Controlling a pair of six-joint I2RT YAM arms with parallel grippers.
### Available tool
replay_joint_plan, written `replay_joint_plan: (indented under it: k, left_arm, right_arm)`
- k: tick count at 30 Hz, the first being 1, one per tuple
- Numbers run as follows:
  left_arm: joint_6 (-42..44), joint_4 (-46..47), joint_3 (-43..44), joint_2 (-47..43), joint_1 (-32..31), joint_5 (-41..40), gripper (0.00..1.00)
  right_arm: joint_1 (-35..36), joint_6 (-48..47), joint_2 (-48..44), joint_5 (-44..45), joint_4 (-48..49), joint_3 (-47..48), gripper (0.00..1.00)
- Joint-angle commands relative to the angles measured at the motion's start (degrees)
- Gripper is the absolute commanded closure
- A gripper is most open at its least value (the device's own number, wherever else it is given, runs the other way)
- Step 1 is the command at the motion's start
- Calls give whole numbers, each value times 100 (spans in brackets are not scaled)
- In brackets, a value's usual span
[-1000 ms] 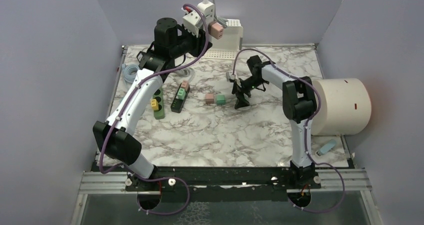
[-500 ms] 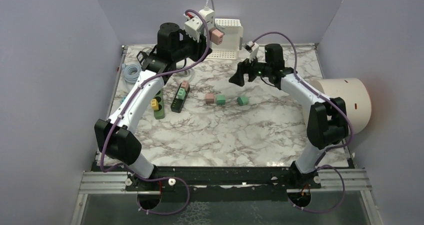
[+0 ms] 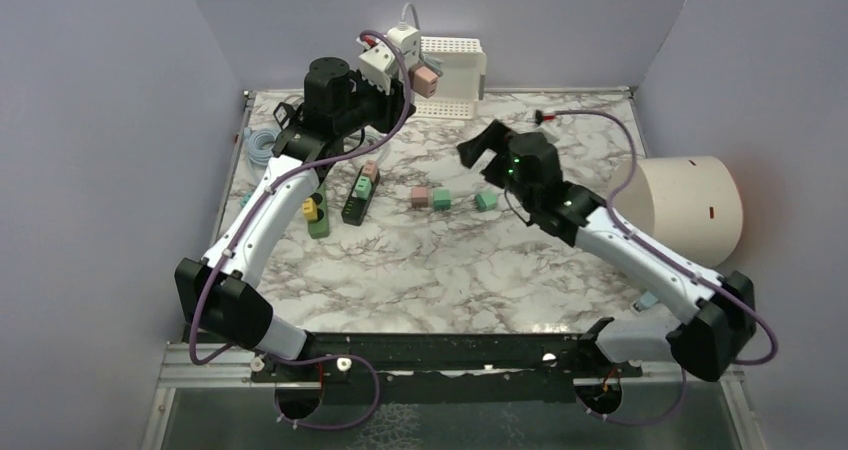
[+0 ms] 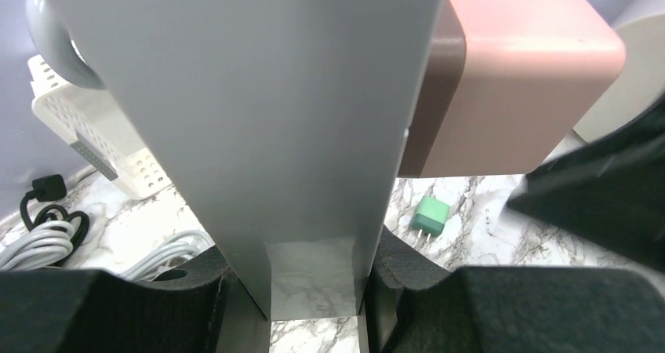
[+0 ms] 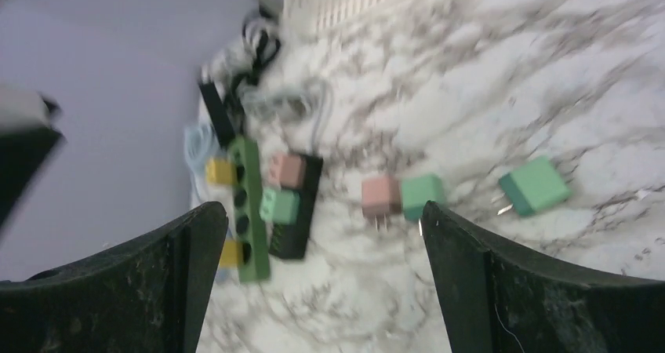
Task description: Pull the plug off the socket
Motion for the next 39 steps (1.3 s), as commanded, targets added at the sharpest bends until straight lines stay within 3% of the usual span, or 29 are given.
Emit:
replay_joint_plan:
  k: [1, 5, 8, 10, 18, 22, 34, 39]
  left_arm:
    - [81, 676, 59, -324, 42, -165, 100]
    - [-44, 752, -3, -355, 42, -147, 100]
    - [-114, 786, -73, -385, 42, -90, 100]
    - [-116, 812, -142, -409, 42, -105, 100]
    - [-86, 791, -294, -449, 41, -234, 100]
    - [-24, 745, -308, -416, 17, -257, 100]
    - [139, 624, -200, -341, -98, -366, 100]
    - [173, 599, -210, -379, -102, -401, 100]
  right_arm:
    - [-541, 1066, -307, 1604, -108, -449, 1]
    - [-1043, 3390, 990, 351, -2859, 893, 1]
    - [-1216, 3849, 2287, -126, -4396, 2300, 1]
    - [-1333, 3815, 2873, -517, -4786, 2983, 1]
    - [-1476, 4079, 4005, -1163, -5445, 4096, 3]
    - [-1525, 4181, 4256, -1432, -5312, 3858, 12]
    - [-1614, 4215, 4643, -1340, -4821, 3605, 17]
    - [-1656, 4093, 4909, -1341, -4843, 3705, 28]
